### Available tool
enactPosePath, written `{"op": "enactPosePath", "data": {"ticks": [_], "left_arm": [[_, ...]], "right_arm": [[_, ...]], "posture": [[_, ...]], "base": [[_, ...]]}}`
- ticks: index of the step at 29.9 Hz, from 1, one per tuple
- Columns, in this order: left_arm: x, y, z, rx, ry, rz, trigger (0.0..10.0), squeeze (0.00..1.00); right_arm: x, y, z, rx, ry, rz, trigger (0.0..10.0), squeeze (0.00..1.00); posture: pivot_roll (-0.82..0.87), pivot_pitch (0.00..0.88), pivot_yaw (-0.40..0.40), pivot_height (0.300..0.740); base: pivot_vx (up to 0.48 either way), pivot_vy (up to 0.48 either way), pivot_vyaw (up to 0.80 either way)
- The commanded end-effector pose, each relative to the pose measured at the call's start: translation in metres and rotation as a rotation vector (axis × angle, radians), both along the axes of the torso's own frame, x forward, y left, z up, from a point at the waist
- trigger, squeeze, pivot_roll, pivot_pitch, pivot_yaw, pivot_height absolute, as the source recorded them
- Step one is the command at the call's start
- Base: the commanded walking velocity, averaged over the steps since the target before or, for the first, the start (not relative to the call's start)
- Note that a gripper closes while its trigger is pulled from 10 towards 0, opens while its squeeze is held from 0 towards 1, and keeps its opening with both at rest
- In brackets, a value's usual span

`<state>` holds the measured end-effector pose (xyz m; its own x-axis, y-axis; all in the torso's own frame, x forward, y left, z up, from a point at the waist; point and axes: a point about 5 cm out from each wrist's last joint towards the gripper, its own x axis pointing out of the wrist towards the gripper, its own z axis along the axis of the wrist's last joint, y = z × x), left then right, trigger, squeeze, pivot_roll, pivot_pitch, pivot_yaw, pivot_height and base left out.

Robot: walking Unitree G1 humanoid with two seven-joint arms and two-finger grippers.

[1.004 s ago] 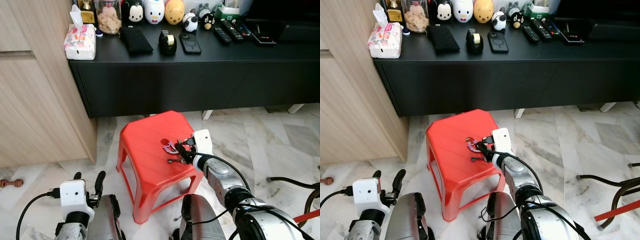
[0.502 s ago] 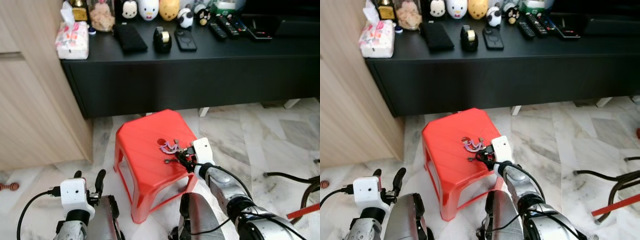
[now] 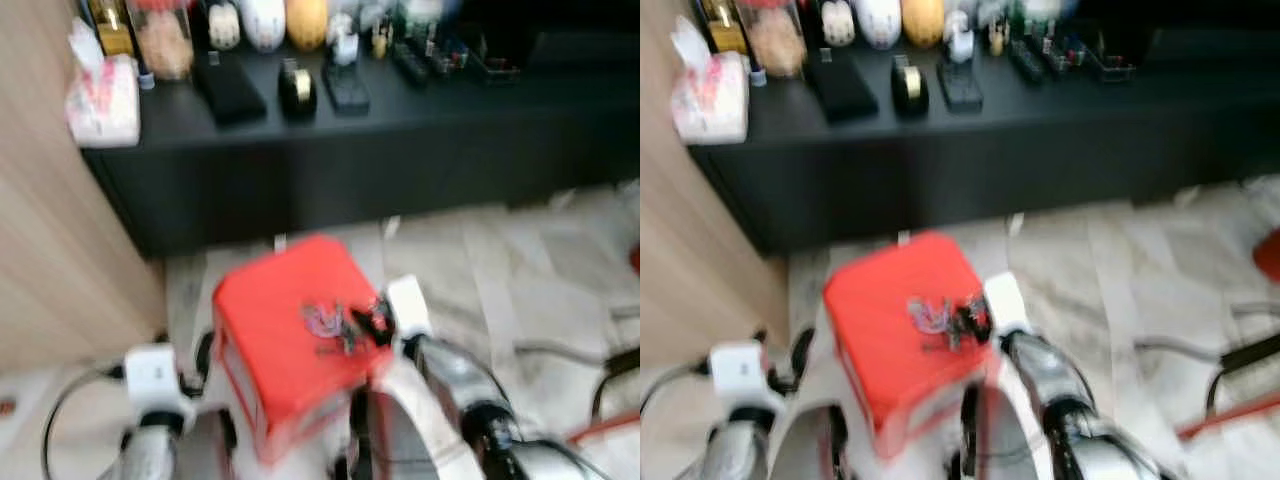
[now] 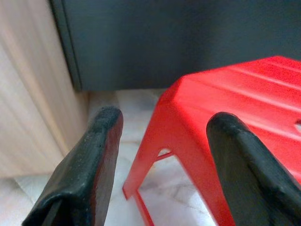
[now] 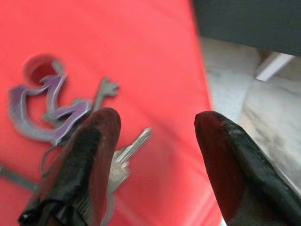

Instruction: Hang keys on a hook

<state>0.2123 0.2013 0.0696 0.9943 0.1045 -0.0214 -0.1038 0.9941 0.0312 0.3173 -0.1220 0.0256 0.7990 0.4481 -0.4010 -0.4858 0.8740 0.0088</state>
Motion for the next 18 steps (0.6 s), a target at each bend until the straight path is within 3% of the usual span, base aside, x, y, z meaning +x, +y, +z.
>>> {"op": "enactPosePath", "data": {"ticks": [1,10,18], "left_arm": [[-0.008,0.004,-0.008,0.003,0.042,0.017,10.0,0.00],[-0.008,0.002,-0.010,0.000,0.046,0.014,10.0,0.00],[-0.009,0.003,-0.012,0.000,0.058,0.011,10.0,0.00]], "right_arm": [[-0.006,0.004,-0.005,-0.005,0.010,0.044,10.0,0.00],[-0.017,0.002,-0.015,-0.016,0.064,0.122,10.0,0.00],[-0.014,-0.003,-0.016,-0.069,0.075,0.060,10.0,0.00]], "posture": [[0.08,0.177,-0.153,0.568],[0.08,0.182,-0.152,0.568],[0.08,0.182,-0.151,0.568]], "base": [[0.000,0.000,0.00],[0.000,0.000,0.00],[0.000,0.000,0.00]]}}
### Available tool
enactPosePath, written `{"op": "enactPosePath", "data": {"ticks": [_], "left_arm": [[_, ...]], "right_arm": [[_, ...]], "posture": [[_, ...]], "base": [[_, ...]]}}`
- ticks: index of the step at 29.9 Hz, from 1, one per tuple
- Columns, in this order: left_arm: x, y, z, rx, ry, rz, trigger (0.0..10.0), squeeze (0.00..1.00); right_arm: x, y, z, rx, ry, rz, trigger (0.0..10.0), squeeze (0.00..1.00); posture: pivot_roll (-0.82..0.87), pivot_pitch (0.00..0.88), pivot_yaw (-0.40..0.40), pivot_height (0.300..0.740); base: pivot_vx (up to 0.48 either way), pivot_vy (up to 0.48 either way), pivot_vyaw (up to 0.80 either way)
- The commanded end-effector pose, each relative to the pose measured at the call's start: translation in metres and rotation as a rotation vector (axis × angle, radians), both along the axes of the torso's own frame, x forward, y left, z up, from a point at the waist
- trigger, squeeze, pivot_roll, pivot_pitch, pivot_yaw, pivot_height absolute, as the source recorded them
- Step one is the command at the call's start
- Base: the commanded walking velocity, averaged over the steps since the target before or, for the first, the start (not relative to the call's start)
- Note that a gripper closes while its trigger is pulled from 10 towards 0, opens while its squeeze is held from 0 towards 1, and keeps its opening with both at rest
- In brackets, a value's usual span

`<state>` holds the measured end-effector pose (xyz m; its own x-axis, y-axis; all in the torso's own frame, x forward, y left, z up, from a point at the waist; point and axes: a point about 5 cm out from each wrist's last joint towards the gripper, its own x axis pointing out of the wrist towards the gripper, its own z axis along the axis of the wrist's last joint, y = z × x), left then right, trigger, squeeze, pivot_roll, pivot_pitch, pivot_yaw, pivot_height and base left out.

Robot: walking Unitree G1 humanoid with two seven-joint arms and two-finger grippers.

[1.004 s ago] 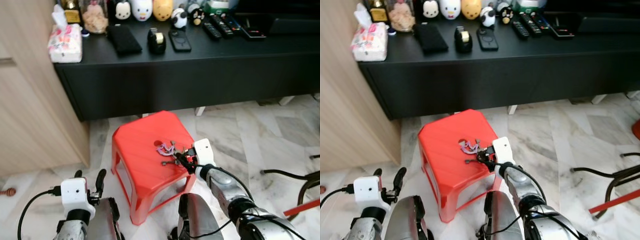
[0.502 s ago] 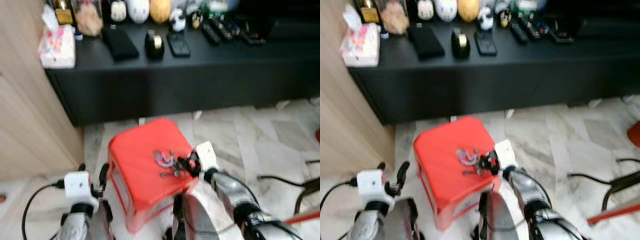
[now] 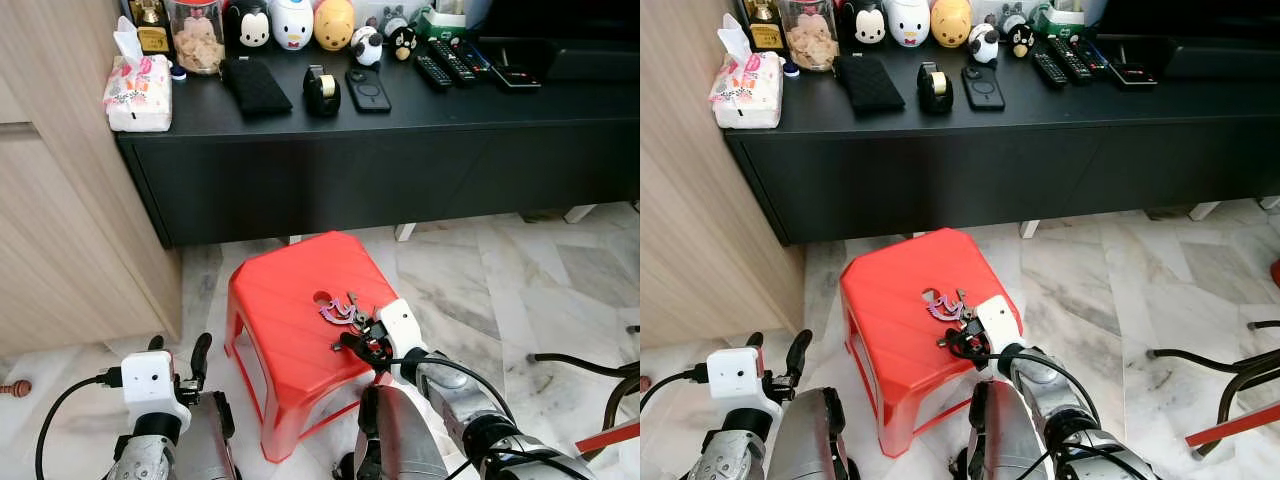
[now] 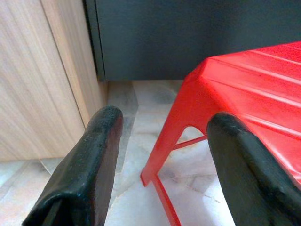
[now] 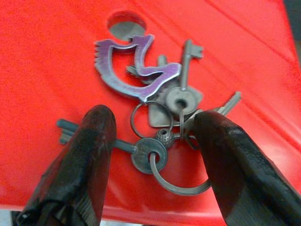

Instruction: Hang keys on a hook

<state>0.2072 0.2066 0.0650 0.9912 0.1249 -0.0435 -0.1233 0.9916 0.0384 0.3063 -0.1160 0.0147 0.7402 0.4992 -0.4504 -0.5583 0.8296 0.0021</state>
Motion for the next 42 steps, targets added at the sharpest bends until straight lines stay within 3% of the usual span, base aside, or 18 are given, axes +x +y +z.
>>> {"op": "enactPosePath", "data": {"ticks": [1,3,4,5,32,39,42], "left_arm": [[-0.004,-0.002,-0.008,-0.005,0.037,-0.010,10.0,0.00],[-0.004,-0.002,-0.008,-0.005,0.037,-0.010,10.0,0.00],[-0.004,-0.003,-0.008,-0.006,0.038,-0.010,10.0,0.00],[-0.003,-0.003,-0.008,-0.006,0.038,-0.010,10.0,0.00],[-0.001,-0.002,-0.011,0.003,0.046,-0.015,10.0,0.00],[0.001,-0.001,-0.012,0.006,0.047,-0.014,10.0,0.00],[0.003,0.000,-0.012,0.008,0.045,-0.015,10.0,0.00]], "right_arm": [[-0.003,-0.010,-0.005,-0.036,0.033,-0.037,10.0,0.00],[-0.002,-0.012,-0.005,-0.041,0.035,-0.045,9.8,0.00],[-0.002,-0.012,-0.005,-0.042,0.035,-0.047,6.2,0.00],[-0.002,-0.012,-0.005,-0.040,0.035,-0.050,0.0,0.00],[0.003,-0.009,0.000,-0.025,-0.005,-0.110,0.0,0.00],[0.009,-0.007,0.008,0.025,-0.040,-0.147,0.0,0.00],[0.018,-0.004,0.021,0.066,-0.104,-0.160,0.0,0.00]], "posture": [[0.08,0.181,-0.151,0.568],[0.08,0.181,-0.151,0.568],[0.08,0.180,-0.152,0.568],[0.08,0.179,-0.153,0.568],[0.08,0.167,-0.149,0.568],[0.08,0.161,-0.146,0.568],[0.08,0.154,-0.144,0.568]], "base": [[0.000,0.000,0.00],[0.000,0.000,0.00],[0.000,0.000,0.00],[0.000,0.000,0.00],[0.000,0.000,0.00],[0.000,0.000,0.00],[0.000,0.000,0.00]]}}
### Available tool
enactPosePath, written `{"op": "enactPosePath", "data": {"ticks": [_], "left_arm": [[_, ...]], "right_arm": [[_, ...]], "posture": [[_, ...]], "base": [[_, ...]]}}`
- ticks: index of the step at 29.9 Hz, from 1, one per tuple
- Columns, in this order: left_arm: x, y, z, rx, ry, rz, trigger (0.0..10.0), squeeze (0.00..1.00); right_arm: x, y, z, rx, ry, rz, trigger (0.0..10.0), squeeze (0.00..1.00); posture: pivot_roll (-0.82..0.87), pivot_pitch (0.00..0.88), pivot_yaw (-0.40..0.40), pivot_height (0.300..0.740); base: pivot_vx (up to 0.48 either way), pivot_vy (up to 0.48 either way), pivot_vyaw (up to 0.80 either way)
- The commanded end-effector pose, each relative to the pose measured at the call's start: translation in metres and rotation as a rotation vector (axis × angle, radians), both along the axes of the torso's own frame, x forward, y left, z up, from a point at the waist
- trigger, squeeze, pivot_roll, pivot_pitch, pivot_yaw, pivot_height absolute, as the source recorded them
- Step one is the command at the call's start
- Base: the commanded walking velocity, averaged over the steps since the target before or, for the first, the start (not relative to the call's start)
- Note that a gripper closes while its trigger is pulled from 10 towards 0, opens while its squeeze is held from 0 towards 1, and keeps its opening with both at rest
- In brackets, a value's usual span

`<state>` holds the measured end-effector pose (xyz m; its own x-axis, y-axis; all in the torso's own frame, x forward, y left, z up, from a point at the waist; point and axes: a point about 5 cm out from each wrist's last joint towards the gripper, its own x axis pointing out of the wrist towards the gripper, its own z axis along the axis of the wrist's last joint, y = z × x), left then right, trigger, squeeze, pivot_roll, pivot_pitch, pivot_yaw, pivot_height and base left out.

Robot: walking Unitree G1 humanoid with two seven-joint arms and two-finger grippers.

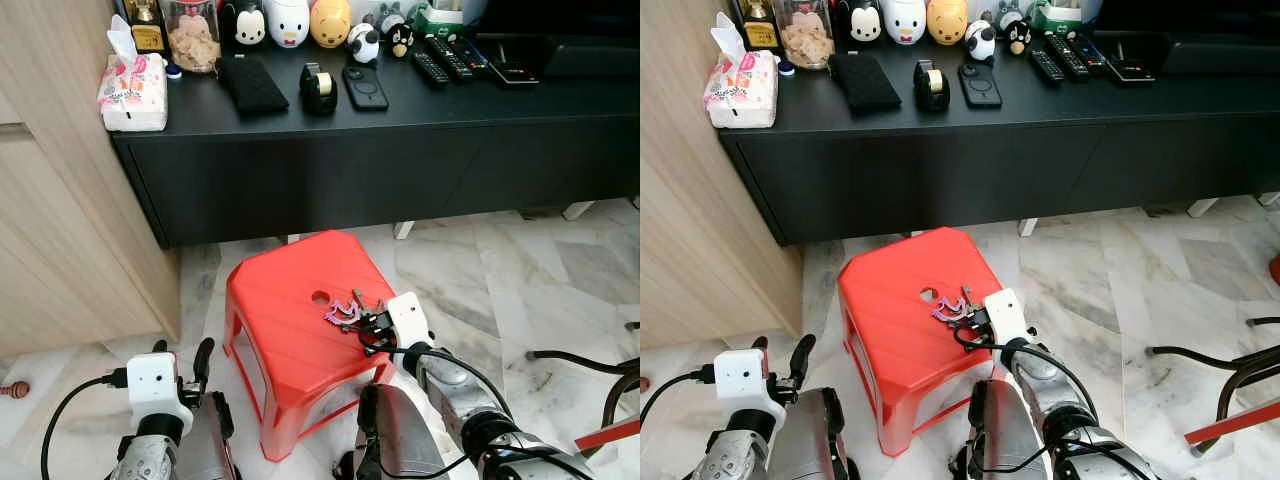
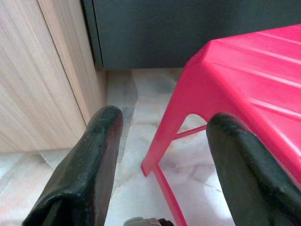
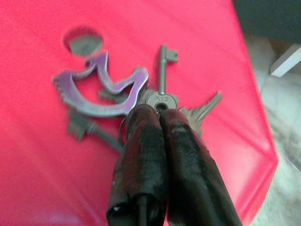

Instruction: Hang keys on a hook

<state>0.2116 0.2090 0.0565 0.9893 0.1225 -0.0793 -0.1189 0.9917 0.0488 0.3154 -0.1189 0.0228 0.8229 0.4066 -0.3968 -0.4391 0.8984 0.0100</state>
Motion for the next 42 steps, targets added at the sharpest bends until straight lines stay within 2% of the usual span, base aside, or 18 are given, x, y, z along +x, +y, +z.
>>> {"op": "enactPosePath", "data": {"ticks": [1,2,4,11,16,22,27,28,29,33,38,42], "left_arm": [[0.000,-0.003,-0.003,0.002,0.007,-0.012,10.0,0.00],[0.001,-0.002,-0.003,0.003,0.005,-0.012,10.0,0.00],[0.002,-0.002,-0.003,0.003,0.005,-0.013,10.0,0.00],[0.009,0.000,-0.003,0.007,-0.003,-0.015,10.0,0.00],[0.015,0.001,-0.002,0.010,-0.008,-0.017,10.0,0.00],[0.019,0.004,-0.001,0.015,-0.020,-0.013,10.0,0.00],[0.024,0.007,-0.002,0.015,-0.024,-0.009,10.0,0.00],[0.025,0.007,-0.002,0.013,-0.025,-0.009,10.0,0.00],[0.025,0.007,-0.002,0.013,-0.025,-0.009,10.0,0.00],[0.028,0.006,-0.003,0.004,-0.032,-0.013,10.0,0.00],[0.031,0.005,-0.002,0.003,-0.037,-0.017,10.0,0.00],[0.033,0.007,-0.002,0.006,-0.045,-0.015,10.0,0.00]], "right_arm": [[0.013,-0.001,0.018,0.042,-0.085,-0.031,0.0,0.00],[0.019,0.000,0.028,0.076,-0.134,-0.045,0.0,0.00],[0.021,0.000,0.032,0.087,-0.149,-0.049,0.0,0.00],[0.035,0.001,0.066,0.218,-0.312,-0.072,0.0,0.00],[0.035,0.003,0.075,0.239,-0.359,-0.052,0.0,0.00],[0.029,-0.008,0.082,0.281,-0.420,-0.073,0.0,0.00],[0.013,-0.024,0.087,0.299,-0.465,-0.120,0.0,0.00],[0.010,-0.027,0.087,0.294,-0.469,-0.139,8.4,0.00],[0.009,-0.029,0.087,0.291,-0.469,-0.154,10.0,0.00],[0.005,-0.037,0.088,0.320,-0.465,-0.241,10.0,0.00],[0.004,-0.036,0.088,0.321,-0.452,-0.248,10.0,0.00],[0.005,-0.030,0.093,0.344,-0.452,-0.249,10.0,0.00]], "posture": [[0.08,0.153,-0.144,0.568],[0.08,0.146,-0.143,0.568],[0.08,0.145,-0.143,0.568],[0.07,0.117,-0.136,0.568],[0.07,0.097,-0.134,0.568],[0.07,0.071,-0.132,0.568],[0.06,0.041,-0.126,0.568],[0.06,0.040,-0.125,0.568],[0.06,0.035,-0.124,0.568],[0.05,0.024,-0.120,0.568],[0.06,0.014,-0.118,0.568],[0.07,0.004,-0.120,0.568]], "base": [[0.000,0.000,0.00],[0.000,0.000,0.00],[0.000,0.000,0.00],[0.000,0.000,0.00],[0.000,0.000,0.00],[0.000,0.000,0.00],[0.000,0.000,0.00],[0.000,0.000,0.00],[0.000,0.000,0.00],[0.000,0.000,0.00],[0.000,0.000,0.00],[0.000,0.000,0.00]]}}
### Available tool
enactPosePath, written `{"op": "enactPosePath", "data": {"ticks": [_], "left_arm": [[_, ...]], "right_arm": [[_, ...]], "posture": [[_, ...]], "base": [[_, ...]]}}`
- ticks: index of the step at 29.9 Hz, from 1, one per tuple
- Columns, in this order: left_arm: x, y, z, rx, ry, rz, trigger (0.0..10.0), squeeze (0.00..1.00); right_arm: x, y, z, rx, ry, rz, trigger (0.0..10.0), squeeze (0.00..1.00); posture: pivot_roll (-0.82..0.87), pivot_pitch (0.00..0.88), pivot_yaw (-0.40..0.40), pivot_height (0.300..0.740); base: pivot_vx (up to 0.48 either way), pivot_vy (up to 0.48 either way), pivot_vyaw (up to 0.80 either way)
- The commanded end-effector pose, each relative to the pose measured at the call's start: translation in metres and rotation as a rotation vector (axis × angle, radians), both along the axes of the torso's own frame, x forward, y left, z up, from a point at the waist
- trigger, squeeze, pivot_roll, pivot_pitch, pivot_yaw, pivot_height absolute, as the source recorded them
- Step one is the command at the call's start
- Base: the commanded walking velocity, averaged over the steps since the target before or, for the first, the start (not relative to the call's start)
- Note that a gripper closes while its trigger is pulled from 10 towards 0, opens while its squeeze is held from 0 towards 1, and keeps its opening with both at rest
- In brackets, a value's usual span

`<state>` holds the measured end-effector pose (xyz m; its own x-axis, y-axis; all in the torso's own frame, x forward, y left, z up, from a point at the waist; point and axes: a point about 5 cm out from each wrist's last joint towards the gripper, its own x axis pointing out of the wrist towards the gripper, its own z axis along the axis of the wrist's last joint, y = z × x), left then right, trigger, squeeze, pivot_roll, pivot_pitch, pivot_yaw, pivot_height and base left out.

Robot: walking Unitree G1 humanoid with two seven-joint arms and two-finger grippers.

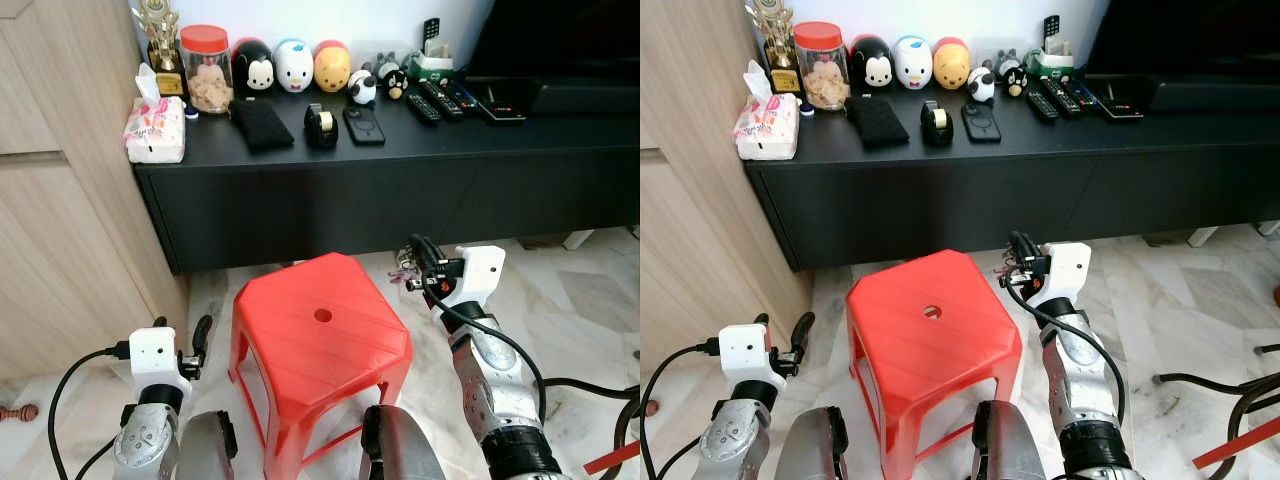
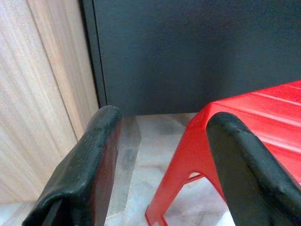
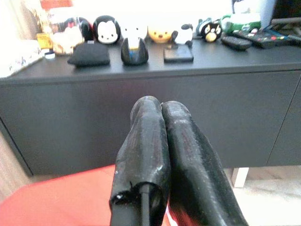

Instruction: Hang keys on a hook

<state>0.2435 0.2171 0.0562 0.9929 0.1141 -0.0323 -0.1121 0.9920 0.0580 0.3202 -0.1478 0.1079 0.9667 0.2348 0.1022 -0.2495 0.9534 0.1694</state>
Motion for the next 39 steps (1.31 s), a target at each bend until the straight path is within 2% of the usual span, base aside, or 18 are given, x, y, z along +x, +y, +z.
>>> {"op": "enactPosePath", "data": {"ticks": [1,3,16,25,28,32,33,36,38,39], "left_arm": [[0.001,-0.001,-0.001,-0.008,-0.001,-0.006,10.0,0.00],[0.001,-0.001,-0.001,-0.008,-0.002,-0.006,10.0,0.00],[0.000,-0.001,-0.007,-0.011,0.007,-0.009,10.0,0.00],[-0.001,-0.002,-0.017,-0.019,0.039,-0.011,10.0,0.00],[-0.006,0.003,-0.036,-0.029,0.125,0.012,10.0,0.00],[-0.019,0.015,-0.060,-0.049,0.237,0.061,10.0,0.00],[-0.026,0.018,-0.070,-0.047,0.291,0.072,10.0,0.00],[-0.033,0.021,-0.078,-0.060,0.341,0.085,10.0,0.00],[-0.052,0.024,-0.097,-0.068,0.445,0.112,10.0,0.00],[-0.053,0.025,-0.098,-0.069,0.450,0.114,10.0,0.00]], "right_arm": [[0.001,0.000,0.009,0.014,-0.028,-0.010,10.0,0.00],[0.001,0.001,0.010,0.012,-0.028,-0.010,10.0,0.00],[-0.001,0.004,0.008,0.020,-0.004,-0.006,10.0,0.00],[0.000,0.006,0.007,0.024,-0.003,-0.003,10.0,0.00],[-0.001,0.008,0.007,0.027,-0.001,0.000,10.0,0.00],[-0.002,0.010,0.008,0.031,-0.004,0.003,10.0,0.00],[-0.002,0.010,0.008,0.033,-0.005,0.004,10.0,0.00],[-0.002,0.011,0.009,0.033,-0.005,0.006,10.0,0.00],[-0.002,0.011,0.007,0.036,0.003,0.003,10.0,0.00],[-0.002,0.011,0.007,0.036,0.005,0.003,10.0,0.00]], "posture": [[0.07,0.003,-0.121,0.577],[0.07,0.003,-0.121,0.582],[0.07,0.000,-0.120,0.687],[0.07,0.000,-0.120,0.727],[0.07,0.000,-0.118,0.740],[0.07,0.000,-0.116,0.740],[0.07,0.000,-0.116,0.740],[0.07,0.000,-0.115,0.740],[0.07,0.000,-0.119,0.740],[0.07,0.000,-0.119,0.740]], "base": [[0.000,0.000,0.00],[0.000,0.000,0.00],[0.000,0.000,0.00],[0.000,0.000,0.00],[0.000,0.000,0.00],[0.000,0.000,0.00],[0.000,0.000,0.00],[0.000,0.000,0.00],[0.000,0.000,0.00],[0.000,0.000,0.00]]}}
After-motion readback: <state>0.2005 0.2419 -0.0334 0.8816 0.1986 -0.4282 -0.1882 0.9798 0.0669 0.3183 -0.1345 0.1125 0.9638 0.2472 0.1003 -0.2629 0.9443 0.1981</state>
